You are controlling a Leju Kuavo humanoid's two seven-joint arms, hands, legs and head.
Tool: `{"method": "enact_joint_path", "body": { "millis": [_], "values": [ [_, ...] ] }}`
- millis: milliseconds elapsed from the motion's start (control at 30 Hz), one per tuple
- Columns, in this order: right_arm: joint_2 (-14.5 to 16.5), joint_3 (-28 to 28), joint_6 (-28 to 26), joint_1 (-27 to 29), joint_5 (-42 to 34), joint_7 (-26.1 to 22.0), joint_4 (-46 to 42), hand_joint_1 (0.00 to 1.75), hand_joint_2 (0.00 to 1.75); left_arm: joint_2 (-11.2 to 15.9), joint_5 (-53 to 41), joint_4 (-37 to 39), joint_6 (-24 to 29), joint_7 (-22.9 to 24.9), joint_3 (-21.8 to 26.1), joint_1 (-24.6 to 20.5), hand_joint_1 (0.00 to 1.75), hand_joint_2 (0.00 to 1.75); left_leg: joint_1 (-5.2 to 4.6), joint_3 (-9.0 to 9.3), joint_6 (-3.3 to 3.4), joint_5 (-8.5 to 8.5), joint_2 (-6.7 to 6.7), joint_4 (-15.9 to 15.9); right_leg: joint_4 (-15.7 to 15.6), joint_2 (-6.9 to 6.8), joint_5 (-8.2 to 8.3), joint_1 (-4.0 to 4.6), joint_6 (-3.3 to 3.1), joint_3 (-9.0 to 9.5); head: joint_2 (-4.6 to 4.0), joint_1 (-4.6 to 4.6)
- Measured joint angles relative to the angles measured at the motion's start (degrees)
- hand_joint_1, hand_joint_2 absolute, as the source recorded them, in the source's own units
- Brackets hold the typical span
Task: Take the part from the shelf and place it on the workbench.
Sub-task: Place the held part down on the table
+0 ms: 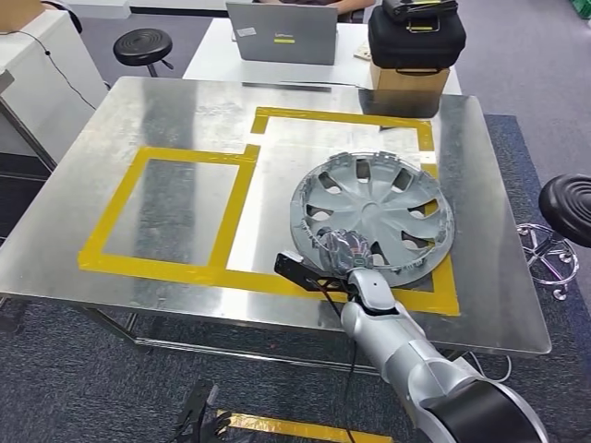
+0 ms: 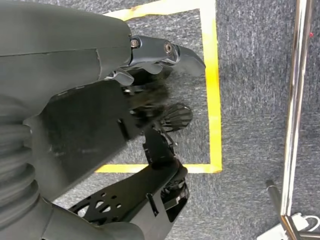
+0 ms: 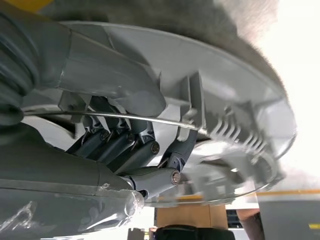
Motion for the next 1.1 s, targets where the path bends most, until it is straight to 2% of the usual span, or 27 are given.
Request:
{"method": "enact_joint_path", "body": {
  "millis": [33, 100, 133, 200, 233, 267, 333, 367, 400, 433, 500, 533, 567, 700, 767, 833, 867, 900, 933, 1000, 1033, 1100],
  "values": [
    [0.0, 0.1, 0.1, -0.3, 0.1, 0.3, 0.1, 0.87, 0.87, 0.0, -0.1, 0.0, 0.1, 0.1, 0.0, -0.1, 0.00, 1.75, 0.15, 1.53, 0.16, 0.76, -0.08, -2.8, 0.1, 0.09, -0.03, 0.08, 0.36, -0.15, 0.00, -0.04],
    [0.0, 0.3, 0.2, -0.6, 0.1, 0.7, 0.4, 0.00, 0.00, 0.0, -0.2, 0.0, 0.3, 0.2, 0.0, -0.1, 0.00, 1.75, 0.18, 2.69, 0.91, 0.72, -0.25, -5.2, 0.2, 0.29, 0.03, 0.30, 1.08, -0.34, 0.00, 0.02],
    [0.0, 0.4, 0.2, -0.7, 0.1, 0.9, 0.5, 0.00, 0.00, 0.0, -0.3, 0.0, 0.5, 0.3, 0.0, 0.0, 0.00, 1.75, 0.13, 2.61, 1.55, 0.70, -0.33, -5.1, -0.1, 0.35, 0.14, 0.22, 1.37, -0.30, 0.00, 0.11],
    [0.0, 0.5, 0.4, -0.6, 0.3, 1.2, 0.7, 0.00, 0.00, 0.0, -0.3, 0.0, 0.7, 0.4, -0.1, 0.0, 0.00, 1.75, 0.15, 2.63, 2.38, 0.86, -0.22, -5.2, 0.5, 0.34, -0.44, 0.08, 1.90, -0.64, 0.00, 0.31],
    [0.0, 0.6, 0.4, -0.6, 0.3, 1.3, 0.8, 0.00, 0.00, 0.0, -0.2, 0.0, 0.7, 0.3, -0.1, -0.1, 0.00, 1.31, 0.19, 2.64, 2.75, 0.96, -0.17, -5.3, 2.4, 0.32, -1.59, 0.06, 2.08, -1.51, 0.00, 0.44],
    [0.0, 0.7, 0.4, -0.6, 0.4, 1.4, 0.8, 0.00, 0.00, 0.0, 0.1, 0.0, 0.6, 0.1, -0.2, -0.1, 0.00, 0.87, 0.17, 2.64, 3.04, 0.99, -0.14, -5.3, 5.5, 0.28, -3.27, 0.08, 2.19, -2.95, 0.00, 0.60],
    [0.0, 0.9, 0.3, -0.4, 0.6, 1.6, 1.0, 0.00, 0.00, 0.0, 0.8, 0.0, 0.2, -0.3, -0.1, 0.0, 0.00, 0.00, -0.03, 2.62, 3.39, 0.97, -0.15, -5.3, 13.1, 0.27, -6.58, 0.13, 2.22, -6.52, 0.00, 0.80],
    [0.0, 0.9, 0.3, -0.4, 0.7, 1.6, 1.2, 0.00, 0.00, 0.0, 1.1, 0.0, 0.0, -0.4, -0.1, 0.0, 0.00, 0.00, -0.14, 2.62, 3.46, 0.94, -0.17, -5.3, 15.5, 0.27, -7.15, 0.14, 2.17, -7.70, 0.00, 0.81],
    [0.0, 0.9, 0.2, -0.4, 0.8, 1.7, 1.3, 0.00, 0.00, 0.0, 1.2, 0.0, -0.1, -0.4, 0.0, 0.0, 0.00, 0.00, -0.22, 2.64, 3.48, 0.93, -0.20, -5.3, 15.8, 0.26, -6.66, 0.16, 2.05, -7.91, 0.00, 0.81],
    [0.0, 1.0, 0.2, -0.4, 0.9, 1.7, 1.3, 0.00, 0.00, 0.0, 1.4, 0.0, -0.2, -0.4, 0.0, 0.0, 0.00, 0.00, -0.27, 2.69, 3.47, 0.91, -0.23, -5.3, 13.8, 0.26, -5.22, 0.18, 1.90, -7.03, 0.00, 0.80],
    [0.0, 1.0, 0.1, -0.7, 1.0, 1.6, 1.4, 0.00, 0.00, 0.0, 1.5, 0.0, -0.2, -0.4, 0.0, 0.0, 0.00, 0.00, -0.41, 2.77, 3.24, 0.80, -0.28, -5.2, 6.2, 0.27, -1.73, 0.24, 1.55, -3.25, 0.00, 0.81],
    [0.0, 1.0, 0.1, -0.8, 1.1, 1.6, 1.4, 0.00, 0.00, 0.0, 1.5, 0.0, -0.3, -0.4, 0.0, 0.0, 0.00, 0.00, -0.50, 2.76, 3.01, 0.75, -0.31, -5.2, 3.1, 0.30, -0.69, 0.28, 1.40, -1.62, 0.00, 0.78],
    [0.0, 1.0, 0.0, -0.8, 1.2, 1.6, 1.4, 0.00, 0.00, 0.0, 1.6, 0.0, -0.3, -0.4, 0.0, 0.0, 0.00, 0.00, -0.58, 2.72, 2.72, 0.77, -0.32, -5.2, 1.2, 0.34, -0.28, 0.36, 1.28, -0.66, 0.00, 0.76],
    [0.1, 1.2, -0.1, -1.0, 1.4, 1.6, 1.4, 0.00, 0.00, 0.0, 1.6, 0.0, -0.4, -0.4, 0.0, 0.0, 0.00, 0.00, -0.42, 2.59, 1.43, 0.59, -0.27, -5.2, 0.1, 0.42, -0.01, 0.45, 0.22, -0.22, 0.00, 0.67],
    [0.2, 1.3, -0.4, -1.1, 1.9, 1.9, 1.4, 0.00, 0.00, 0.0, 1.8, 0.0, -0.4, -0.4, 0.0, -0.1, 0.00, 0.00, -0.41, 0.83, 0.91, -1.75, -0.16, -1.6, -0.2, 0.31, 0.15, 0.20, -0.33, 0.01, 0.00, 0.55],
    [0.1, 1.4, -1.1, -1.1, 2.8, 2.8, 1.4, 0.00, 0.00, 0.1, 2.1, 0.0, -0.4, -0.5, 0.0, 0.0, 0.00, 0.00, -0.41, -2.74, 0.58, -4.99, -0.12, 5.6, -0.3, 0.24, 0.15, 0.19, -0.59, -0.03, 0.00, 0.48],
    [0.1, 1.4, -1.9, -1.1, 3.4, 3.6, 1.4, 0.00, 0.00, 0.2, 2.3, 0.0, -0.4, -0.5, 0.0, 0.1, 0.00, 0.00, -0.39, -4.18, 0.49, -5.75, -0.12, 8.4, -0.3, 0.24, 0.14, 0.18, -0.63, -0.06, 0.00, 0.49],
    [0.1, 1.4, -3.2, -1.1, 4.2, 4.5, 1.4, 0.00, 0.00, 0.2, 2.5, 0.0, -0.4, -0.5, 0.0, 0.2, 0.00, 0.00, -0.37, -4.80, 0.44, -5.52, -0.12, 9.5, -0.3, 0.25, 0.15, 0.17, -0.63, -0.07, 0.00, 0.49],
    [0.1, 1.5, -4.9, -1.2, 5.0, 5.5, 1.4, 0.00, 0.00, 0.2, 2.7, 0.0, -0.4, -0.6, 0.0, 0.2, 0.00, 0.00, -0.32, -4.36, 0.42, -4.30, -0.11, 8.6, -0.3, 0.28, 0.16, 0.14, -0.58, -0.05, 0.00, 0.49],
    [-0.1, 1.6, -9.2, -1.5, 6.6, 7.5, 1.1, 0.00, 0.00, 0.3, 3.1, 0.0, -0.2, -0.8, 0.0, 0.3, 0.00, 0.00, -0.13, -1.14, 0.35, -0.63, 0.02, 2.3, -0.2, 0.40, 0.16, 0.11, -0.23, -0.04, 0.00, 0.47],
    [-0.4, 1.6, -11.7, -1.8, 7.5, 8.4, 0.7, 0.00, 0.00, 0.3, 3.3, 0.0, 0.0, -0.9, 0.0, 0.3, 0.00, 0.00, -0.04, 0.56, 0.48, 0.46, 0.03, -1.1, 0.1, 0.48, 0.10, 0.22, 0.07, -0.21, 0.00, 0.43],
    [-1.1, 1.7, -16.4, -2.2, 9.5, 9.8, -1.0, 0.00, 0.00, 0.3, 3.8, 0.0, 0.2, -1.3, 0.1, 0.4, 0.00, 0.00, -0.01, 2.19, 1.08, 1.03, 0.01, -4.7, 0.3, 0.57, 0.11, 0.48, 0.73, -0.59, 0.00, 0.47]
  ]
}}
